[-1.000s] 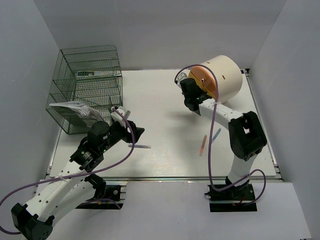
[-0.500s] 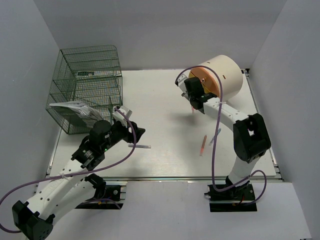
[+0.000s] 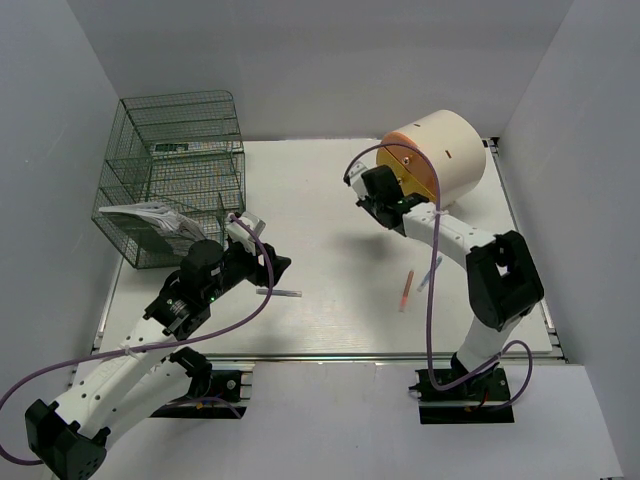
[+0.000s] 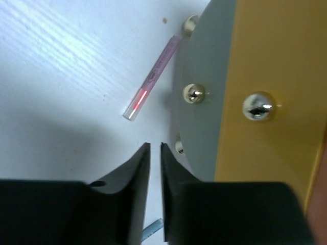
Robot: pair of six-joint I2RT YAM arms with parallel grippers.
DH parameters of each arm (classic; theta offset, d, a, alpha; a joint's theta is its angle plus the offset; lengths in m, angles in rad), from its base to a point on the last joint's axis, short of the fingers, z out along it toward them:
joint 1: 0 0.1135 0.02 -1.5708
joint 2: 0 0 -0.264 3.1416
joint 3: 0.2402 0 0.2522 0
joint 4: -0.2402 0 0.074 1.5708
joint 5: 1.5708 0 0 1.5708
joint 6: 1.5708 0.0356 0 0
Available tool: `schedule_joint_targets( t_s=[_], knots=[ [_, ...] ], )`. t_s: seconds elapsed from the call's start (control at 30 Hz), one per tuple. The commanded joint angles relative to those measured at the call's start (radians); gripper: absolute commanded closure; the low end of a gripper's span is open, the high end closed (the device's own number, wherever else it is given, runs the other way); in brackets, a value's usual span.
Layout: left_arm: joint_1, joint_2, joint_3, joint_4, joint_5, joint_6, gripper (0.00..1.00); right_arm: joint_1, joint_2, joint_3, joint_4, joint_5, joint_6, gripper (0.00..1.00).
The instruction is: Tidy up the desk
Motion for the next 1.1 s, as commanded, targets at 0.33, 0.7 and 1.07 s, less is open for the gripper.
schedule_joint_targets(
  t_s=[0.33,0.7,1.07],
  knots=[
    [-0.003,-0.010,-0.005,0.005,0.008,0.004,0.25,0.056,0.176,-0.037,0.218,0.247,-0.133,1.00],
    [-0.003,-0.007,-0.005,0.006,0.014,0.006,0.25,0.050,0.304,0.063,0.236,0.309,-0.176,1.00],
    [-0.003,-0.009,-0.007,0.006,0.014,0.006,0.25,0.035,0.376,0.117,0.222,0.367,-0.181,1.00]
  ],
)
